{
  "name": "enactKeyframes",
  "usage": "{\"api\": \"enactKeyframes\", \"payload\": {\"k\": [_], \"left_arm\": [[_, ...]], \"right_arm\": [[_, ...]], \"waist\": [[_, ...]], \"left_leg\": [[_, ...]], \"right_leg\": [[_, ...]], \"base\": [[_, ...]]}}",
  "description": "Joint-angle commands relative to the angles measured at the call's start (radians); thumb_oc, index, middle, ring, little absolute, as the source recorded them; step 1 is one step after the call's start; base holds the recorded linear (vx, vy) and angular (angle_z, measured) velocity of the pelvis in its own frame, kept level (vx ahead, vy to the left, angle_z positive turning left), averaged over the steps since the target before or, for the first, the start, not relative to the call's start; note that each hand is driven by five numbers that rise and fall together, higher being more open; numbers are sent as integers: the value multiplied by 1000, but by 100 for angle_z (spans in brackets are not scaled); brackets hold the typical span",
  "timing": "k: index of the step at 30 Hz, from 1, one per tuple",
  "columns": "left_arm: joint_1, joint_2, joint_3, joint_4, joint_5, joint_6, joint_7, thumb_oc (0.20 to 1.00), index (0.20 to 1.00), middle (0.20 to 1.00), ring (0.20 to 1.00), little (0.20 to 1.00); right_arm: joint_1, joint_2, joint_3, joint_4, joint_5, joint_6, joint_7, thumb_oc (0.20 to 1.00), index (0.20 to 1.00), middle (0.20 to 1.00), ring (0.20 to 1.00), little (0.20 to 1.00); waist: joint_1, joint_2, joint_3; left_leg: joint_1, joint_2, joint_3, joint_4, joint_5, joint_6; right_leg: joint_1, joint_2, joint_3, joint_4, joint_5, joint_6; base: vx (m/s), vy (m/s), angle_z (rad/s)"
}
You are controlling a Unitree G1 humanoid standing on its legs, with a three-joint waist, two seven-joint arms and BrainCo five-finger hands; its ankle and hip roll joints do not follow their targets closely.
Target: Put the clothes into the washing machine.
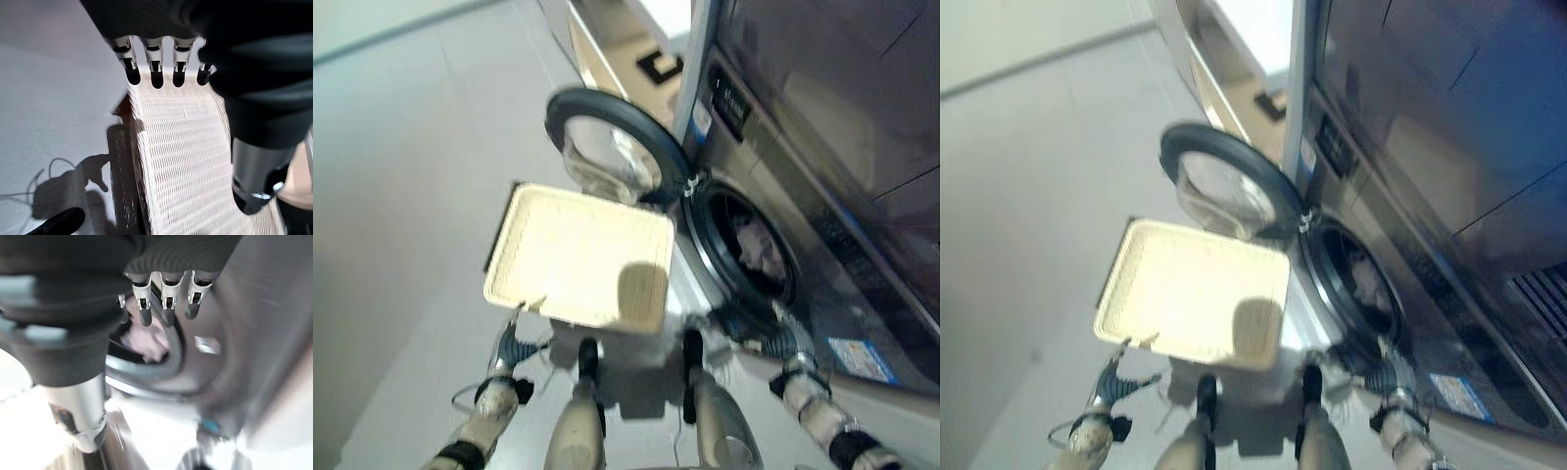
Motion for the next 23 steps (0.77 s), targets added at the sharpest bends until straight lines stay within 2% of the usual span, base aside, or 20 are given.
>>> {"api": "enactKeyframes", "payload": {"k": [1,2,3,5,6,8,10,12,16,23], "left_arm": [[-54,14,31,27,-35,20,-103,1000,1000,1000,1000,1000],[-28,-2,51,49,-17,31,-135,1000,1000,1000,1000,1000],[-25,-4,53,51,-20,33,-140,1000,1000,1000,1000,1000],[1,-23,62,96,-8,59,-197,1000,1000,1000,1000,1000],[1,-23,62,97,-8,60,-199,1000,1000,1000,1000,1000],[11,-37,75,133,-18,98,-257,1000,1000,1000,1000,1000],[18,-49,97,172,-36,136,-305,1000,1000,1000,1000,1000],[21,-59,113,203,-47,185,-346,1000,1000,1000,1000,1000],[32,-79,142,237,-37,216,-382,1000,1000,1000,1000,1000],[42,-92,154,259,-44,256,-429,1000,1000,1000,1000,1000]], "right_arm": [[-58,-8,-43,25,98,-27,92,1000,1000,1000,1000,1000],[-39,19,-65,79,96,-17,148,1000,1000,1000,1000,1000],[-36,21,-66,84,103,-13,160,1000,1000,1000,1000,1000],[-11,57,-94,154,180,27,233,1000,1000,1000,1000,1000],[-11,58,-95,156,185,30,237,1000,1000,1000,1000,1000],[-6,79,-140,213,251,72,292,1000,1000,1000,1000,1000],[0,95,-183,272,319,143,358,1000,1000,1000,1000,1000],[4,105,-221,332,373,172,412,1000,1000,1000,1000,1000],[9,119,-266,377,416,233,437,1000,1000,1000,1000,1000],[11,121,-297,408,409,256,453,1000,1000,1000,1000,1000]], "waist": [[14,-32,-19],[19,-32,-58],[19,-32,-61],[26,-31,-113],[27,-31,-113],[29,-30,-142],[29,-29,-167],[29,-29,-185],[29,-28,-208],[27,-29,-230]], "left_leg": [[-7,-53,52,65,-67,38],[25,-49,53,51,-69,39],[29,-49,53,49,-69,39],[72,-45,56,31,-71,39],[75,-44,56,30,-71,39],[103,-39,63,15,-72,38],[125,-32,77,1,-76,34],[135,-27,86,1,-83,29],[154,-23,103,1,-91,25],[175,-18,114,1,-102,33]], "right_leg": [[-13,7,-3,102,-59,21],[20,8,-5,88,-61,20],[24,9,-5,86,-61,20],[72,9,-8,65,-64,19],[75,9,-8,63,-64,19],[106,11,-9,43,-64,18],[135,13,-14,17,-60,19],[154,15,-17,-5,-56,17],[170,12,-13,-12,-58,18],[184,9,2,-12,-61,15]], "base": [[157,9,8],[108,9,7],[177,20,7],[133,31,5],[108,41,4],[77,34,2],[65,25,3],[53,23,10],[61,26,5],[33,8,-1]]}}
